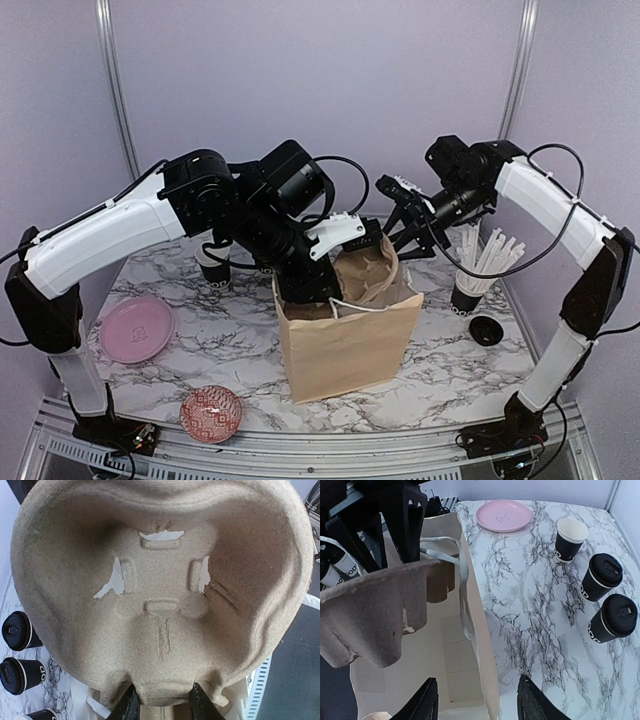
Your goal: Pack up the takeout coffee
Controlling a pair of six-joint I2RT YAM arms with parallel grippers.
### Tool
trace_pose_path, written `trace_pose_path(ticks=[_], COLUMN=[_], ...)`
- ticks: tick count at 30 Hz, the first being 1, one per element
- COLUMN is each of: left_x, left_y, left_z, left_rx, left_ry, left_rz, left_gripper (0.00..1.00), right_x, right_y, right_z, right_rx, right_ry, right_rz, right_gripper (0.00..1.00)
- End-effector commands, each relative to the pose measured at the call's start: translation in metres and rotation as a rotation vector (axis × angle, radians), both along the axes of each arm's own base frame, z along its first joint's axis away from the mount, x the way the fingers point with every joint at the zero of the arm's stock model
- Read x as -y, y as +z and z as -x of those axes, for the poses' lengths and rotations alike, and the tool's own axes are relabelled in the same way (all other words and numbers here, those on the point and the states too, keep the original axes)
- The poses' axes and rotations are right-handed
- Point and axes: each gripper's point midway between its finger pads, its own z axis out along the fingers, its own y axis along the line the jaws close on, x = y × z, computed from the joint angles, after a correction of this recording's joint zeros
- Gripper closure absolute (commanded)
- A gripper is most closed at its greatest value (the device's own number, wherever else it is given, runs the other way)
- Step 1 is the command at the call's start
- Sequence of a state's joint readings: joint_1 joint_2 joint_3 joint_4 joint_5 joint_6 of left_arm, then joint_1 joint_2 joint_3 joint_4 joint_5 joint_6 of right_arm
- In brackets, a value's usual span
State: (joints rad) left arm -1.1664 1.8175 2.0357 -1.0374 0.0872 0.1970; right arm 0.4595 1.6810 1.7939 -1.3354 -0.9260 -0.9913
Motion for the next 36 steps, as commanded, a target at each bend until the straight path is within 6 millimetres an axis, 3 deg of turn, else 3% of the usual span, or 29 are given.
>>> trace_pose_path(ticks=[1,3,9,13,28,36], left_x=[-0.008,-0.009,-0.012,-0.014,0.006,-0.01], left_y=[0.017,0.016,0.0,-0.015,-0.03,-0.051], left_z=[0.005,0.005,0.004,0.001,0.003,-0.007], left_rx=[0.024,0.027,0.012,0.01,0.012,0.006], left_ry=[-0.014,-0.011,-0.002,0.013,-0.008,0.104], left_rz=[0.02,0.016,-0.034,-0.086,-0.123,-0.21], left_gripper=[0.67,0.67,0.67,0.67,0.67,0.67], right_x=[-0.015,-0.019,-0.027,-0.031,-0.037,-0.032], right_y=[-0.003,-0.005,-0.007,-0.001,-0.007,-0.001], right_z=[-0.012,-0.013,-0.025,-0.028,-0.029,-0.024], right_rx=[0.01,-0.003,-0.035,-0.061,-0.191,-0.175], right_ry=[-0.02,-0.021,-0.065,-0.084,-0.142,-0.156], right_rz=[0.034,0.04,0.048,0.027,0.015,0.025], right_gripper=[0.49,0.52,0.86,0.97,1.0,1.0])
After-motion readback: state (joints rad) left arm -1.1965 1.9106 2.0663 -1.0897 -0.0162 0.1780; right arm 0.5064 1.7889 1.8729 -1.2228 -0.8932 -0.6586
